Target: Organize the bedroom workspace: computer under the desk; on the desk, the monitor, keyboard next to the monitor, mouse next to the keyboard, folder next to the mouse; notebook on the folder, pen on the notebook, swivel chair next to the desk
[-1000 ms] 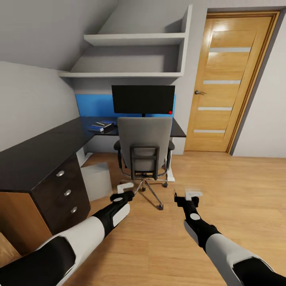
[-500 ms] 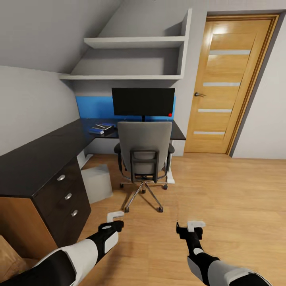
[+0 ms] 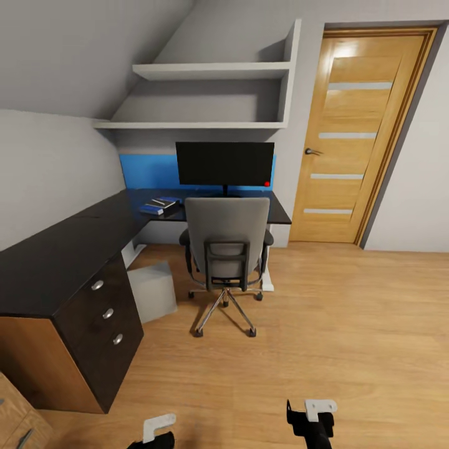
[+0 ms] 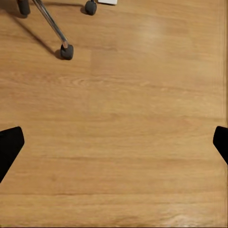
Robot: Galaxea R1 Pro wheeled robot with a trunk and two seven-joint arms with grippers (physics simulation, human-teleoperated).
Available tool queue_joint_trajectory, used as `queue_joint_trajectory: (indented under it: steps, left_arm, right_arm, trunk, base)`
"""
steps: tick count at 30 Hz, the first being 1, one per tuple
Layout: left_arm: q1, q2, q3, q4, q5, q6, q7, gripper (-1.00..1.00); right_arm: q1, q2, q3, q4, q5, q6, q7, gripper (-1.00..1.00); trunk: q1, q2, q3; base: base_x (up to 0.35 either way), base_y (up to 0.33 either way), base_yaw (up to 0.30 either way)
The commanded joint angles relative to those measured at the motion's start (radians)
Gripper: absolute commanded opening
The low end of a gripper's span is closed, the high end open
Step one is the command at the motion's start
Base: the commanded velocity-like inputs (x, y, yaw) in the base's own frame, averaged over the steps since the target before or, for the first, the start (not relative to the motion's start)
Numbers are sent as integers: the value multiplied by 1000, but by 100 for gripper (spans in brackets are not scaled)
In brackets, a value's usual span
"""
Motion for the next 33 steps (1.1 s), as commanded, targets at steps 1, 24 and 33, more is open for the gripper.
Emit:
queue_joint_trajectory:
  steps: [1,24,33]
  left_arm:
    - [12,4,-10,0,6,-6,5,100]
    - [88,65,-13,0,2,-95,-13,100]
    - [95,63,-15,0,1,-185,-19,100]
  right_arm:
    - [5,-1,10,2,-10,-6,-1,100]
    - [59,5,13,4,-7,-15,1,100]
    - [60,5,12,4,-10,-36,0,100]
  trunk:
    - [-4,7,2]
    - [-92,168,74]
    - [-127,231,103]
  base:
    - [0,0,0]
    - [0,0,0]
    - [0,0,0]
